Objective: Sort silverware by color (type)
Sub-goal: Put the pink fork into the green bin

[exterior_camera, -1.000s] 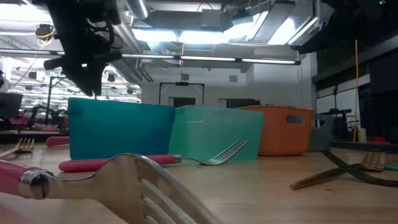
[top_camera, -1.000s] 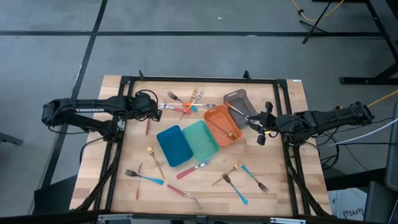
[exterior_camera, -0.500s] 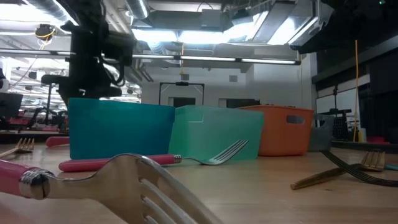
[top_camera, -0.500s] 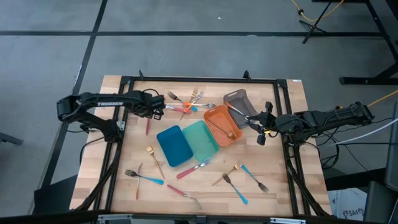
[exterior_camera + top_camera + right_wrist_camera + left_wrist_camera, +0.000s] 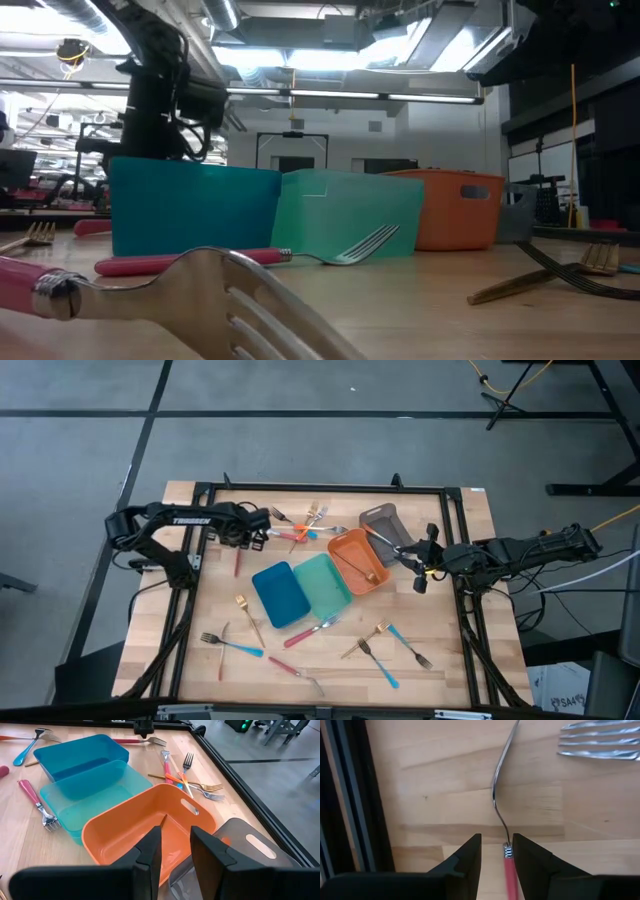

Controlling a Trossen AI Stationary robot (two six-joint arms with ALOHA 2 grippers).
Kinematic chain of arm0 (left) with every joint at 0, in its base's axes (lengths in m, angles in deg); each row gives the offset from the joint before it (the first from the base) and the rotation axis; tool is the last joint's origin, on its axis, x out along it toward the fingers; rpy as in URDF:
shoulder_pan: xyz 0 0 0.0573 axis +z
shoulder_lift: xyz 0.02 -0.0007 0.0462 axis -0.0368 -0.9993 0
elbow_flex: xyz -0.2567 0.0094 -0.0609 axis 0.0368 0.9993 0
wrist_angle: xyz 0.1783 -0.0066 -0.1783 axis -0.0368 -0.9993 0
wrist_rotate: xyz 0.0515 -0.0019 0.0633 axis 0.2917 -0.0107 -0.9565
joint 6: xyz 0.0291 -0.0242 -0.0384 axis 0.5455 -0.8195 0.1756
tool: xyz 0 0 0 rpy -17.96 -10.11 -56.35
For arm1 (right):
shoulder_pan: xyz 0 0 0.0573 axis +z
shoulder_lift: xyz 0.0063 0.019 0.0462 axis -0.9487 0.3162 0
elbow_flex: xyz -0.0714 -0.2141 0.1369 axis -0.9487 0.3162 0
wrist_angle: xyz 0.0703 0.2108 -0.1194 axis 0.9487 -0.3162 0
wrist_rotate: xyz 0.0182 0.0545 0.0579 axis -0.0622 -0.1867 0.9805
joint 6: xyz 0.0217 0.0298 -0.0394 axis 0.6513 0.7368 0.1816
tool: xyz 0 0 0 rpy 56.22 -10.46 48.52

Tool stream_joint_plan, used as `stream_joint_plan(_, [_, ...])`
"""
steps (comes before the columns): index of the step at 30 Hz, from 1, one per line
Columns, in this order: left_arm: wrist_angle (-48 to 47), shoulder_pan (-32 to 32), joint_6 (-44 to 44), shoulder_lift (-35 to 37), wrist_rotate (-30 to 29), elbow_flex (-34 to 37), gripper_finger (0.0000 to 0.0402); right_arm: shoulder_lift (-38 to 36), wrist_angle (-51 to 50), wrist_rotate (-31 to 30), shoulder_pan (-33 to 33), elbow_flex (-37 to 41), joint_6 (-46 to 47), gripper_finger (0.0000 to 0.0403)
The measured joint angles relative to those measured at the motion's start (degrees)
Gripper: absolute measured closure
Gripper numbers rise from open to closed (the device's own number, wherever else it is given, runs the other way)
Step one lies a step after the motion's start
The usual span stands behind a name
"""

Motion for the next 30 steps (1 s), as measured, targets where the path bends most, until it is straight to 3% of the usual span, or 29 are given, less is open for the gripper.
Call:
stream_joint_plan(17, [2.7, -0.1, 1.0, -7.8, 1.3, -0.2, 0.03, 0.0, 0.0, 0.0, 0.0, 0.0, 0.0, 0.0308])
stream_joint_plan(30, [2.9, -0.1, 1.0, -7.8, 1.3, -0.1, 0.0362, 0.0, 0.0, 0.0, 0.0, 0.0, 0.0, 0.0308])
